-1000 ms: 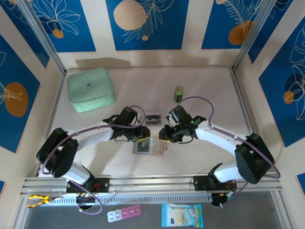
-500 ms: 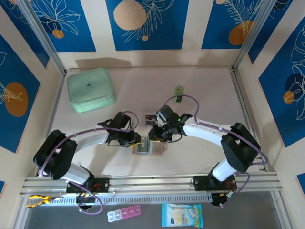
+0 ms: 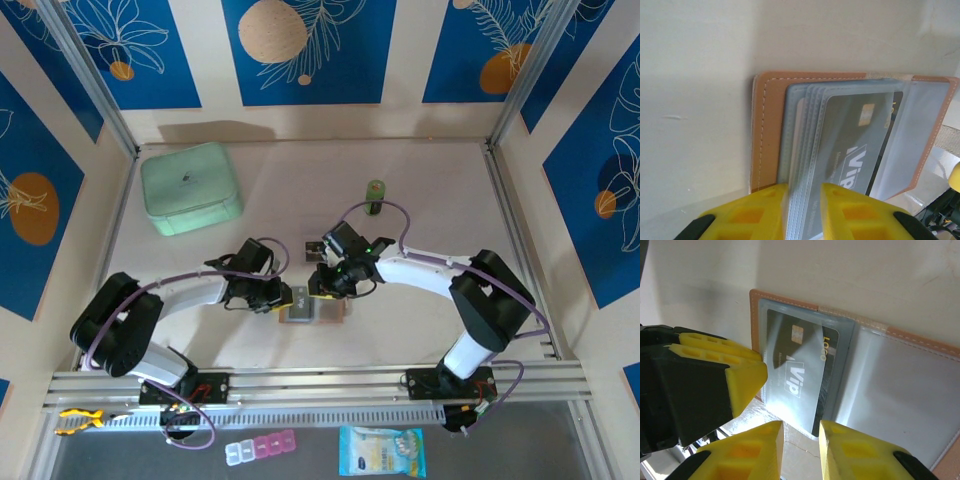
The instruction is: Take the credit cards out of the card holder
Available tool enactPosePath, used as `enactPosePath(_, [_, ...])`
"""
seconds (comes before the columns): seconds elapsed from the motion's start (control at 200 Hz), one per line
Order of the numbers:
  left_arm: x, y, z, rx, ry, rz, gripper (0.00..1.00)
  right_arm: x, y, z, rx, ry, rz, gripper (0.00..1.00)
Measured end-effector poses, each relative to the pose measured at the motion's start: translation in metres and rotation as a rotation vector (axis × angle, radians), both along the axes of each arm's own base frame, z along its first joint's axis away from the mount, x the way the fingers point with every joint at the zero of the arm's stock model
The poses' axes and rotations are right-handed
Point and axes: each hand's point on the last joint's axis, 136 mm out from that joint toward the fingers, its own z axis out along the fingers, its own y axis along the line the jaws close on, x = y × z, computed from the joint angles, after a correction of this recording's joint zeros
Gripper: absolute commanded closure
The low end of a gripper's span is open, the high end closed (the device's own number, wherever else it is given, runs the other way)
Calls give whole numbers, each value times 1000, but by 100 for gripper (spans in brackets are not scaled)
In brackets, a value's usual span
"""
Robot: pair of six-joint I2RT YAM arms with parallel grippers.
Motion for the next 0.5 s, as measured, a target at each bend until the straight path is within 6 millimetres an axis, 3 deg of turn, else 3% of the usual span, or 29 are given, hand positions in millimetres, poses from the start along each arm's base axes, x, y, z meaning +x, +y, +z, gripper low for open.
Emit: enactPosePath(0.5, [-1, 2, 1, 9, 1, -1, 72, -3, 10, -13, 15, 44, 11, 72])
